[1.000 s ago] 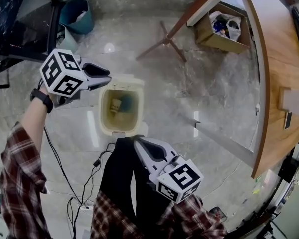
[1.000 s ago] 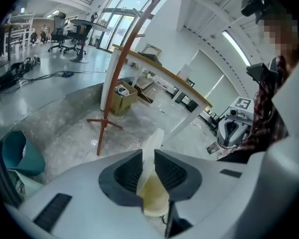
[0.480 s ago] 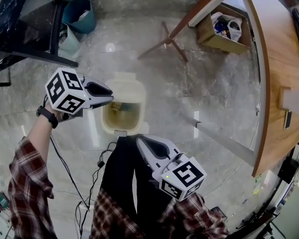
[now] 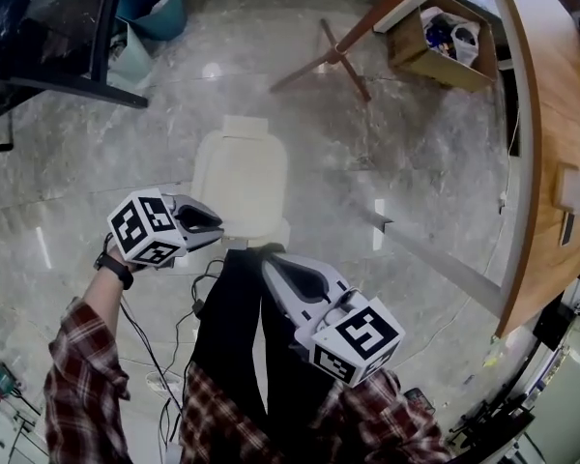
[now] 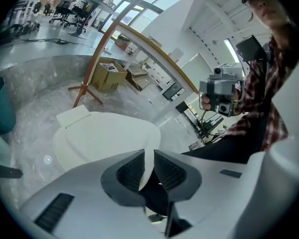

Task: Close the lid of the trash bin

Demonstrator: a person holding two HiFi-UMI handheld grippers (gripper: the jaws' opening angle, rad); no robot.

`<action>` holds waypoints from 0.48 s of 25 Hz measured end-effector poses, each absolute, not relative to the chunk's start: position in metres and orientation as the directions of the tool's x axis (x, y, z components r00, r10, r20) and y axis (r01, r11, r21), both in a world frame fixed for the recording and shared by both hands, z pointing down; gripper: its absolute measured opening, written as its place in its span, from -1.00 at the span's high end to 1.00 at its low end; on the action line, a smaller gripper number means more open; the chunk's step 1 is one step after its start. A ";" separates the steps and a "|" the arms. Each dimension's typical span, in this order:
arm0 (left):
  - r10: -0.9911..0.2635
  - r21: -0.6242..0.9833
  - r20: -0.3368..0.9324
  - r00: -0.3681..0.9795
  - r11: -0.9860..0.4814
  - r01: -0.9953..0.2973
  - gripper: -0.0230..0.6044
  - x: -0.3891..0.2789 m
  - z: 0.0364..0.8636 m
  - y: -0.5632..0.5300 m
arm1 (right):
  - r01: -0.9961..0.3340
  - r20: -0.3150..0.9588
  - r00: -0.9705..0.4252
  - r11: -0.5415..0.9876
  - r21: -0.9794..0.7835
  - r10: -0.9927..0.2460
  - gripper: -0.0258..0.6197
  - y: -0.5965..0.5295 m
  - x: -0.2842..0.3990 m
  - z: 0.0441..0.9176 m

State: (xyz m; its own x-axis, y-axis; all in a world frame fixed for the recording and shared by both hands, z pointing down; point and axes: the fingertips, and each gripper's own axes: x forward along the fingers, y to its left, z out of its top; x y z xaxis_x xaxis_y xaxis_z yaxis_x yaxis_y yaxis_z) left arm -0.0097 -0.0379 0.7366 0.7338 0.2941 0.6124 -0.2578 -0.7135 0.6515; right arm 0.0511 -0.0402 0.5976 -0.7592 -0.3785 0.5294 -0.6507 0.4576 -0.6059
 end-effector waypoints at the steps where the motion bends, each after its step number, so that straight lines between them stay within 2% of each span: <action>1: 0.288 0.654 0.611 0.737 -0.709 -0.265 0.73 -0.009 0.745 -0.032 | -0.650 0.533 -0.760 0.456 -0.608 -0.372 0.88 -0.039 0.051 0.602; 12: 0.212 0.610 0.670 0.711 -0.703 -0.365 0.73 -0.008 0.827 -0.001 | -0.660 0.573 -0.751 0.417 -0.626 -0.328 0.88 -0.033 0.042 0.651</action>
